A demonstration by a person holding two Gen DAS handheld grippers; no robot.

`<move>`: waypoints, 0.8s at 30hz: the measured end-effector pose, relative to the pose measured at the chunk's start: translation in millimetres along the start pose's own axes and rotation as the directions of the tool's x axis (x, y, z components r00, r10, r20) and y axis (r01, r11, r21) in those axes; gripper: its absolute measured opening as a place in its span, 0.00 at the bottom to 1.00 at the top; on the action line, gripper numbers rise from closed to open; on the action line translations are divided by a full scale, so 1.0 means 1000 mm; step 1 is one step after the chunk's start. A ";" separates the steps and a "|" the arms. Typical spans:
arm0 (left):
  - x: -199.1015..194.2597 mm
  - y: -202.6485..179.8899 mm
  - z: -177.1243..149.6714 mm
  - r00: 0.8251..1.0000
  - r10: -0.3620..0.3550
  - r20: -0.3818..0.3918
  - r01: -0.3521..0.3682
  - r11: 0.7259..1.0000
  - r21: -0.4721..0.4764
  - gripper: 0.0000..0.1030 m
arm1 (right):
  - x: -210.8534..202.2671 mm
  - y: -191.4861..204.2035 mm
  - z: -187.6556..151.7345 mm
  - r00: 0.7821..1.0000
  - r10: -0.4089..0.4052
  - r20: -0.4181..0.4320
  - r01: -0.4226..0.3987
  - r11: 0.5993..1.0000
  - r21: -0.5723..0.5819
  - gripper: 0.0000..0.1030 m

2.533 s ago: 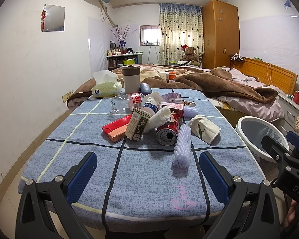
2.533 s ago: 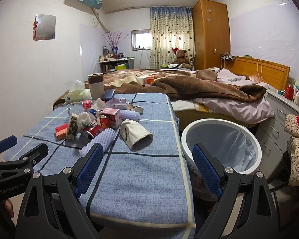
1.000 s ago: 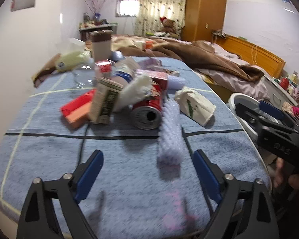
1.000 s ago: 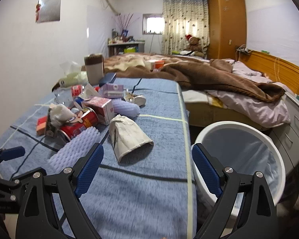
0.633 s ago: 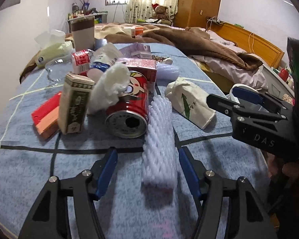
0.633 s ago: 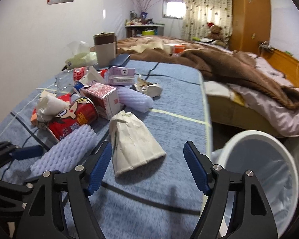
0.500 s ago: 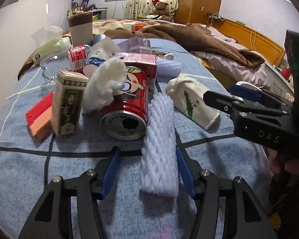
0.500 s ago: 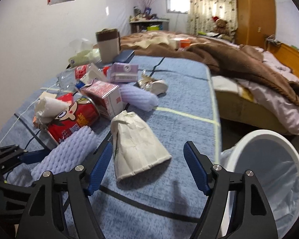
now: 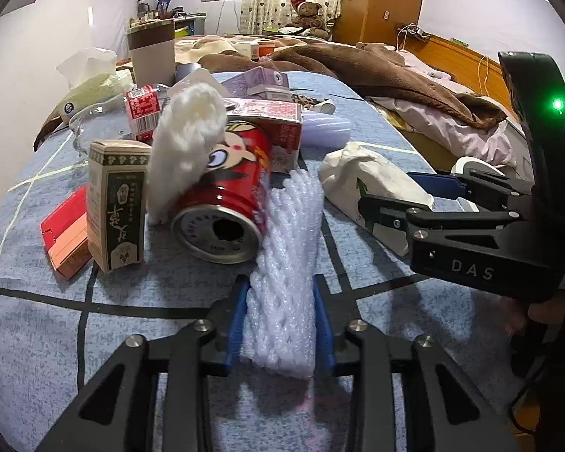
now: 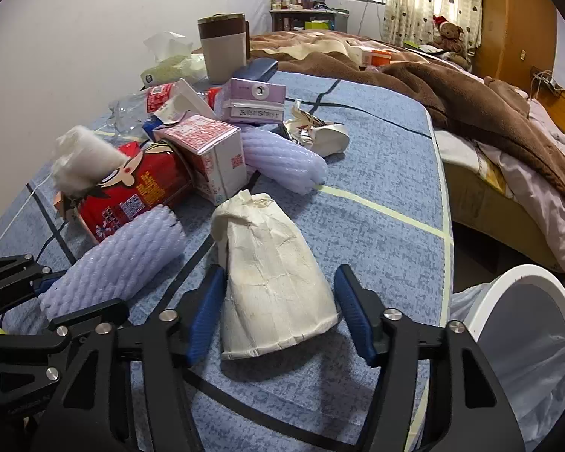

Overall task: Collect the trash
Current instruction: 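Grasp the white foam mesh sleeve with the left tool while the right tool grasps the paper cup, then carry both items over the white wastebasket and open both tools to drop them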

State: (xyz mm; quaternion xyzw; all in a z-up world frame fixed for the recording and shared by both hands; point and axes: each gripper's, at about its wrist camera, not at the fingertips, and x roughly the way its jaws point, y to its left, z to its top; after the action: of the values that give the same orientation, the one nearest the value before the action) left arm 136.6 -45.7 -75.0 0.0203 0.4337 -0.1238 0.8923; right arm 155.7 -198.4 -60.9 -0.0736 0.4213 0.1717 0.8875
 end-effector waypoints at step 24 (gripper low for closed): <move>-0.033 -0.023 0.016 0.991 -0.088 0.102 0.086 0.996 0.027 0.25 | -0.059 -0.031 -0.014 0.981 -0.078 0.177 0.046 0.983 0.180 0.34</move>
State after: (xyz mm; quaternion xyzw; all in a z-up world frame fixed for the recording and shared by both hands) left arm 123.7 -63.1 -38.0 0.0049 0.3863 -0.1684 0.9068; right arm 121.9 -246.0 -24.5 0.0075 0.3486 0.1122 0.9305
